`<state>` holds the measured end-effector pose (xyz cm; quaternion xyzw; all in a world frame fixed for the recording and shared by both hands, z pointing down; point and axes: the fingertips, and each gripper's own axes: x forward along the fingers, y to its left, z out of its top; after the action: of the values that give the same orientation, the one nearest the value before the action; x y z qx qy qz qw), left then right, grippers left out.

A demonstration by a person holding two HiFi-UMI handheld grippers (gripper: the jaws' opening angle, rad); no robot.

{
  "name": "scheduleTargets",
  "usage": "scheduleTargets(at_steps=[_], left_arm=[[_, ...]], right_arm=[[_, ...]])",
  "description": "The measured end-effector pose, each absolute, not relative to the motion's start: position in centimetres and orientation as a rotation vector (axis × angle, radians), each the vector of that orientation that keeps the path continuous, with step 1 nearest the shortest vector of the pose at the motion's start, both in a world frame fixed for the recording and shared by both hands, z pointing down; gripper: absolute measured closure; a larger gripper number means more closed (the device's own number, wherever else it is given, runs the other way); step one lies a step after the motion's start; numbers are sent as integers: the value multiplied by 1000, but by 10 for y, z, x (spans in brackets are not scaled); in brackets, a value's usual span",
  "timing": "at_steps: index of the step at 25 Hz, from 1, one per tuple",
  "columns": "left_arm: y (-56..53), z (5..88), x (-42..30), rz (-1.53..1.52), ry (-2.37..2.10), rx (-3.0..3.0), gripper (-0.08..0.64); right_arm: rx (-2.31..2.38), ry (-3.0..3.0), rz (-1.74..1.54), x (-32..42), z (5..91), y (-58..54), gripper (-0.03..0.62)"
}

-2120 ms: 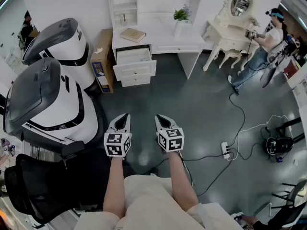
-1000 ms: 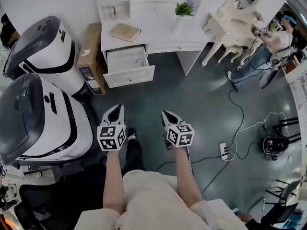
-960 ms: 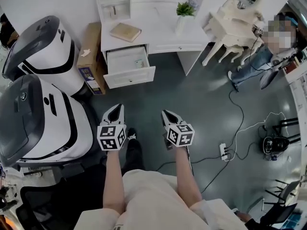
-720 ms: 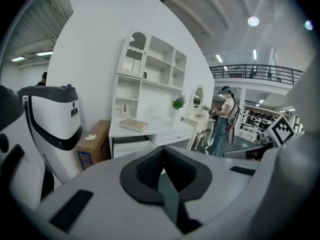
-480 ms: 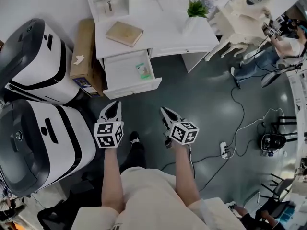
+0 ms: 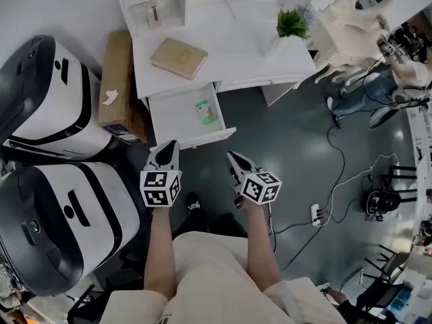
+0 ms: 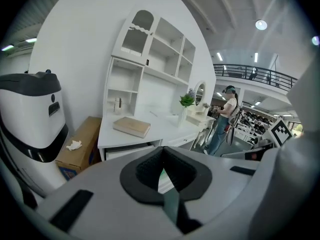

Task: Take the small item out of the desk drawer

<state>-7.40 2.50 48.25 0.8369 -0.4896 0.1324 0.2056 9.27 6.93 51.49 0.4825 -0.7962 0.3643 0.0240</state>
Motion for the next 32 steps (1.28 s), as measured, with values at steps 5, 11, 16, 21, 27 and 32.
scheduleTargets(at_steps=[5, 11, 16, 21, 27, 32], left_arm=[[2, 486, -69, 392, -1361, 2333, 543], [-42, 491, -67, 392, -1439, 2282, 543], [-93, 507, -53, 392, -1509, 2190, 543], [-133, 522, -22, 408, -1548, 2115, 543], [-166, 536, -3, 433, -1578, 2047, 543], [-179, 540, 1, 433, -1602, 2010, 543]], right_arm=[[1504, -2449, 1106, 101, 516, 31, 568], [1441, -2462, 1003, 106, 514, -36, 568], [1333, -2448, 927, 117, 524, -100, 568], [1231, -2391, 891, 130, 552, -148, 568], [1152, -2319, 902, 131, 589, -187, 568], [1085, -2282, 912, 126, 609, -200, 568]])
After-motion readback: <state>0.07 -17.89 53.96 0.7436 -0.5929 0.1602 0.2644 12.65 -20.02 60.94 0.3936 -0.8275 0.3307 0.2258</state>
